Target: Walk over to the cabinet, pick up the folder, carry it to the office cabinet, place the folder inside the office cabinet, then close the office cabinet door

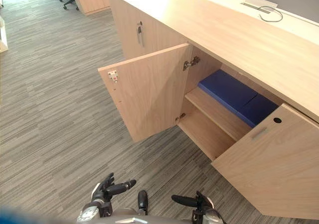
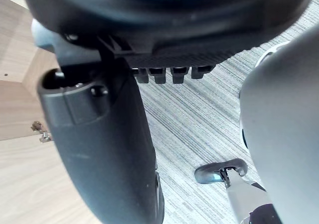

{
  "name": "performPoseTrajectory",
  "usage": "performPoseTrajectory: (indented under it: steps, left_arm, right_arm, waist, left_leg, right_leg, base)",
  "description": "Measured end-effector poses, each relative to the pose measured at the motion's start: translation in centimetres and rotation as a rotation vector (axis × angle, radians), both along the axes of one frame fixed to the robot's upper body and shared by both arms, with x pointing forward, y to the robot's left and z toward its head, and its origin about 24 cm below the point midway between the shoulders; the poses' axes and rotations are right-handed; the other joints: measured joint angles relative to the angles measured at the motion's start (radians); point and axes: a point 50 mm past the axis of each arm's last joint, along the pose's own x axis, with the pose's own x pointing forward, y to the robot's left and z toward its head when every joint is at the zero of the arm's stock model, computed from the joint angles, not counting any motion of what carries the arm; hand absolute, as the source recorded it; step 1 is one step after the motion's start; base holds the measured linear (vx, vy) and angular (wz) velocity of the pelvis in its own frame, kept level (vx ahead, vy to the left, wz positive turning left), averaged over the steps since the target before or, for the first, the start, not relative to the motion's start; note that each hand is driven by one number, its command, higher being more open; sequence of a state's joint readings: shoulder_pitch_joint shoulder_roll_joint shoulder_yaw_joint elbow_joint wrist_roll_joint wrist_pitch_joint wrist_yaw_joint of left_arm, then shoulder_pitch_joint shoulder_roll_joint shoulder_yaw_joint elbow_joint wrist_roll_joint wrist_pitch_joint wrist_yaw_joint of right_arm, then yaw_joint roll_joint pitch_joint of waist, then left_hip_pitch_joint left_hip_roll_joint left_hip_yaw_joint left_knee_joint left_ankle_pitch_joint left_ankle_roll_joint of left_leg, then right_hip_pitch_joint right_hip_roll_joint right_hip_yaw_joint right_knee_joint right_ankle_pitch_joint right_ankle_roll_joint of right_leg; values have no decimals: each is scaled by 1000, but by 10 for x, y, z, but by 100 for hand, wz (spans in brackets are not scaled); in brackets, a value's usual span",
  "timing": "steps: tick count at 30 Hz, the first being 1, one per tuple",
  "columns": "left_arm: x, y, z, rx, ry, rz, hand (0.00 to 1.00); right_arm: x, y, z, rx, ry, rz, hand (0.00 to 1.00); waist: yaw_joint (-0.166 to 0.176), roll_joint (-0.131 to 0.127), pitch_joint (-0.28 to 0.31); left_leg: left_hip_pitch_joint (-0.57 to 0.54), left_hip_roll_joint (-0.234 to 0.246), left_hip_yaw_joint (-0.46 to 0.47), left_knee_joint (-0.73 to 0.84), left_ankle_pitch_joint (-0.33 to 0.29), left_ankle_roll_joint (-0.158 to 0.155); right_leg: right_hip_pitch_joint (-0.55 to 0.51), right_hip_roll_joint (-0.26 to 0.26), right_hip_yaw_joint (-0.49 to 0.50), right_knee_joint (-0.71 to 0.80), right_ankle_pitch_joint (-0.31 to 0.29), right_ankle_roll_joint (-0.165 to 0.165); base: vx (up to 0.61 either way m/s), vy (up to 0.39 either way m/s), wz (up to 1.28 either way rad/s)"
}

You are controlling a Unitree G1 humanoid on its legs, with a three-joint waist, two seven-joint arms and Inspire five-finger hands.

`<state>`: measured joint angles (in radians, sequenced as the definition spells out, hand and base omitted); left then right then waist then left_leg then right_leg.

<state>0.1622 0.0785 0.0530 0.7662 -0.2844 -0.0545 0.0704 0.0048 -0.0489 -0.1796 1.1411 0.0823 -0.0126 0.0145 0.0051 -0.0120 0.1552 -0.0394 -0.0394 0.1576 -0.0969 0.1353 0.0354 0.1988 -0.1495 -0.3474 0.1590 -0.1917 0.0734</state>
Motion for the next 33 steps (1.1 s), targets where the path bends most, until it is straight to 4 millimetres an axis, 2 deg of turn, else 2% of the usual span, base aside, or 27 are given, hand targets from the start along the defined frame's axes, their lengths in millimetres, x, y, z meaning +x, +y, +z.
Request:
performPoseTrajectory:
  steps: [4,6,9,12,16,17,18,20,22,24,25,27,28,29,30,33]
  left_arm:
    - [6,28,10,58,-47,191,100]
    - [13,41,17,92,-80,264,100]
    - [28,53,31,126,-154,327,100]
    - [49,64,51,167,-255,352,100]
    - [70,70,66,199,-318,325,100]
    - [79,67,71,204,-338,299,100]
    - [87,61,75,197,-359,273,100]
    - [92,58,77,194,-375,249,100]
    - [94,56,80,191,-388,240,100]
    - [99,59,85,201,-409,236,100]
    - [105,58,89,197,-426,221,100]
    - [105,55,87,186,-425,205,100]
    - [101,55,85,186,-414,207,100]
    - [101,55,85,186,-415,206,100]
    - [102,56,86,186,-419,202,100]
    - [102,60,87,195,-421,198,100]
  right_arm:
    - [0,-1,1,-4,-14,6,100]
    - [0,-1,1,-2,-17,6,100]
    - [-2,-6,1,-14,-17,6,100]
    - [-5,-10,1,-13,-13,3,100]
    - [-14,-13,0,-6,5,-33,100]
    - [-17,-15,-1,-10,11,-49,100]
    - [-22,-20,-2,-18,30,-63,100]
    - [-31,-25,-3,-29,64,-69,100]
    - [-36,-30,-3,-39,69,-93,100]
    - [-34,-35,-1,-49,60,-103,100]
    - [-34,-39,-1,-58,61,-102,100]
    - [-34,-47,1,-78,62,-99,100]
    - [-34,-54,3,-95,63,-99,100]
    - [-35,-56,3,-99,65,-99,100]
    - [-36,-57,3,-102,69,-100,100]
    - [-39,-54,2,-94,73,-100,100]
  waist:
    - [-8,6,-2]
    - [-10,7,-2]
    - [-18,18,-10]
    - [-17,8,-12]
    - [-14,-18,-28]
    - [-23,-27,-26]
    - [-28,-22,-23]
    - [-25,-9,-14]
    - [-26,19,-1]
    - [-19,22,1]
    - [-29,17,8]
    - [-30,52,6]
    - [-32,78,-8]
    - [-33,85,-13]
    - [-35,86,-13]
    - [-33,69,-25]
  left_leg:
    - [3,0,30,0,-4,-5]
    - [2,-2,49,0,0,-10]
    - [12,5,48,0,5,-17]
    - [14,1,49,0,4,-17]
    - [5,-4,43,17,-15,-13]
    - [-42,4,31,106,-56,-5]
    - [-118,30,20,275,-131,0]
    - [-172,80,21,464,-216,7]
    - [-162,112,15,487,-225,14]
    - [-153,109,-10,469,-225,13]
    - [-158,97,-38,487,-229,3]
    - [-162,101,-102,483,-228,-36]
    - [-145,111,-122,434,-238,-70]
    - [-132,112,-121,409,-241,-76]
    - [-110,110,-114,374,-232,-88]
    - [-34,100,-55,245,-184,-88]
  right_leg:
    - [17,2,17,-59,-4,5]
    - [20,-3,29,-83,-26,13]
    - [29,2,30,-85,-36,6]
    - [33,0,30,-87,-38,13]
    - [30,-2,27,-79,-32,24]
    - [30,-1,25,-74,-21,35]
    - [35,14,25,-73,-3,33]
    - [65,40,33,-58,4,31]
    - [38,47,63,8,-20,23]
    - [12,36,90,-69,-9,1]
    - [17,26,106,-83,-2,14]
    - [7,35,135,-93,-2,14]
    - [-15,44,157,-87,1,12]
    - [-20,45,163,-84,1,12]
    - [-23,41,173,-78,4,15]
    - [-42,20,227,-74,12,22]
  base:
    - [-59,-3,-23]
    - [-62,-27,-27]
    - [-43,-43,-4]
    - [36,-37,-1]
    - [108,-32,7]
    - [102,-24,35]
    - [122,-3,32]
    - [140,25,1]
    - [85,28,-31]
    - [-50,15,-32]
    - [-110,-52,-5]
    - [-63,-55,-33]
    - [6,-26,-49]
    - [25,-24,-39]
    - [27,-6,-29]
    - [23,11,-55]
